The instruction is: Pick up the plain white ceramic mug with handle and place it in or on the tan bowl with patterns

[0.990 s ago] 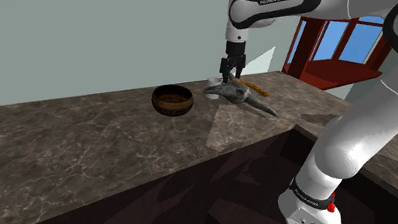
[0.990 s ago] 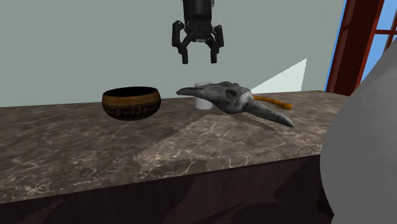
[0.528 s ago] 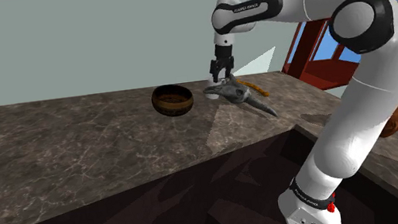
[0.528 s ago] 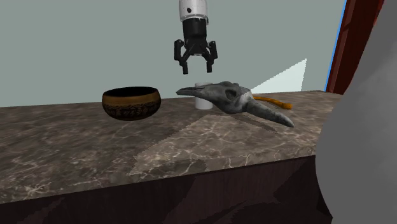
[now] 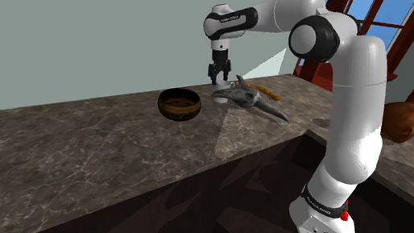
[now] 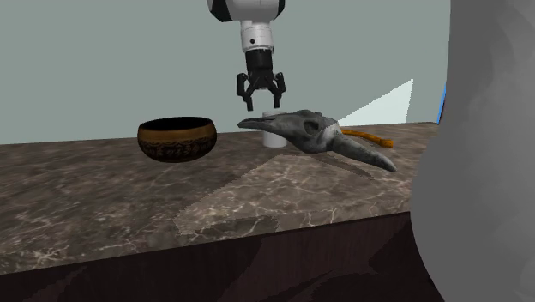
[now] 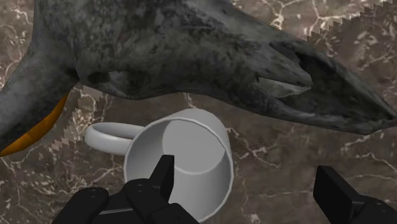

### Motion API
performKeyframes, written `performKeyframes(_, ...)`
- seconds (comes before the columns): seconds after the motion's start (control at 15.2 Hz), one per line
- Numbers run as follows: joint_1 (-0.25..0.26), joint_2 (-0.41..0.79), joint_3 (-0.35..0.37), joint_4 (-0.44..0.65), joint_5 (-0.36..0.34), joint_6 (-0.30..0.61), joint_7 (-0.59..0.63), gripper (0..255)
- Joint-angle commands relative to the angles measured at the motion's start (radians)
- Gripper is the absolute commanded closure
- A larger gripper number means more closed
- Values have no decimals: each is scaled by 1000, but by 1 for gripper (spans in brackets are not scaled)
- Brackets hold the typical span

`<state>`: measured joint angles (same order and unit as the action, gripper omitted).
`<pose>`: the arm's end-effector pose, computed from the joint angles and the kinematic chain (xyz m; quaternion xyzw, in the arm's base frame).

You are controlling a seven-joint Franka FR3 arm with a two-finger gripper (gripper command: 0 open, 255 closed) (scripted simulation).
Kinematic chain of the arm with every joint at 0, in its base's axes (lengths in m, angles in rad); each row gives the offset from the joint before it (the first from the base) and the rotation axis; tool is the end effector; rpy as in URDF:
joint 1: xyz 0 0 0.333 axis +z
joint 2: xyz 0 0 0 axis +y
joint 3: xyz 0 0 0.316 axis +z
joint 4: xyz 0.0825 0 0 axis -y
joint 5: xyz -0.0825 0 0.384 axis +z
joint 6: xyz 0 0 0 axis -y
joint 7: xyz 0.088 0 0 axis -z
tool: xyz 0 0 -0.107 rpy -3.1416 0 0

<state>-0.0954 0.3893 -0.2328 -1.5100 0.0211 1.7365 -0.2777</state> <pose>0.6267 -0.1903 0.4341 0.9963 -0.0226 -0.0828 0.0099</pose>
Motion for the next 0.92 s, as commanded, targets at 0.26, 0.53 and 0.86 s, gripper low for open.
performKeyframes(0.26,-10,40,0,-11,5,48,-13,0)
performKeyframes(0.53,-9,42,0,-57,5,95,-14,0)
performKeyframes(0.86,-9,42,0,-57,5,95,-14,0)
